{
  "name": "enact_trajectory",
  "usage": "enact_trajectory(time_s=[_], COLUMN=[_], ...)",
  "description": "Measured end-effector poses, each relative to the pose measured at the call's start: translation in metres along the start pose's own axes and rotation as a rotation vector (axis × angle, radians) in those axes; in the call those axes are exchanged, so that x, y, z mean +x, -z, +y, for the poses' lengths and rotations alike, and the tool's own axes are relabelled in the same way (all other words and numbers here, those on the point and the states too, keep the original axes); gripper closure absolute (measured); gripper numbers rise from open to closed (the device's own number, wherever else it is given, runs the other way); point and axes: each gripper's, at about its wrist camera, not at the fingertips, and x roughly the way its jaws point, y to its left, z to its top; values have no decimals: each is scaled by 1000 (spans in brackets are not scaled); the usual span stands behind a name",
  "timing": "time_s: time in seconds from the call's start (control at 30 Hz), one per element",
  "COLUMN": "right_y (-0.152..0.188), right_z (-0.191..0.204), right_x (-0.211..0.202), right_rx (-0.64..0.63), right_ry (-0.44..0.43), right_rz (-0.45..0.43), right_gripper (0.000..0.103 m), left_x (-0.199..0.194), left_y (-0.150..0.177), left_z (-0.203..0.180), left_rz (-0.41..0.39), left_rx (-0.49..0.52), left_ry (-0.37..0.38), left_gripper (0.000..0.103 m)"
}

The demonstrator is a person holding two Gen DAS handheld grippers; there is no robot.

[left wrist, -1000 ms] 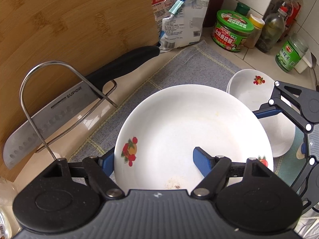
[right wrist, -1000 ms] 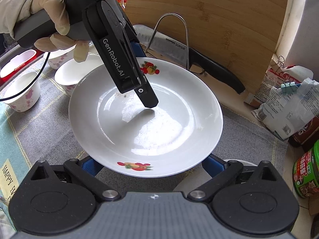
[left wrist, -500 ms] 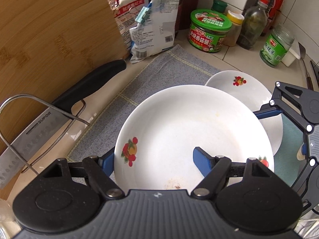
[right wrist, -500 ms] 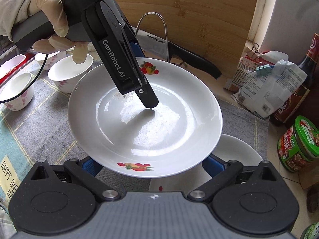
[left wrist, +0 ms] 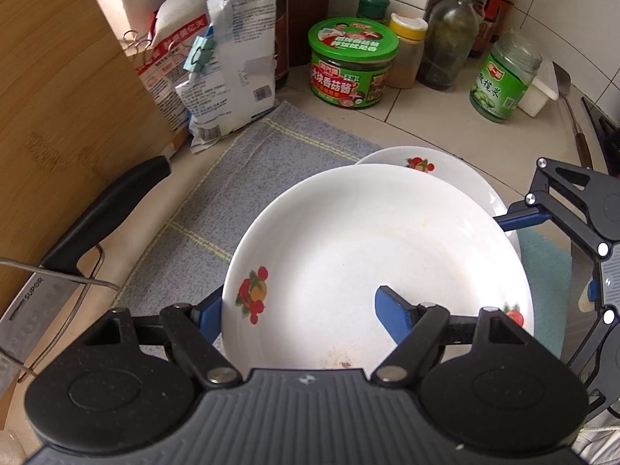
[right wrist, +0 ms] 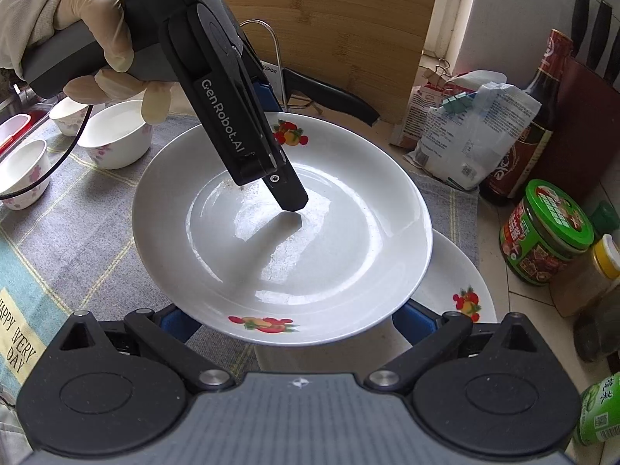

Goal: Organize plates and bowls
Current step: 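Carry the held plate with the left tool over the stacked plates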

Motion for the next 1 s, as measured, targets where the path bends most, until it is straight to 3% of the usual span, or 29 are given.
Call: enact_trajectory(time_s=[0.5, 1.0], right_y=[30, 41], right_z=[-23, -31], right_x=[-19, -21], right_rx=[71, 113], right_ry=[62, 88], right_rz=[27, 60], right_gripper=[0, 0], left_x=[25, 42], left_y=[-25, -34], left_z=[-35, -47], left_rz=[8, 27], left_rx=[81, 114], left_ry=[58, 98], left_gripper=[25, 25])
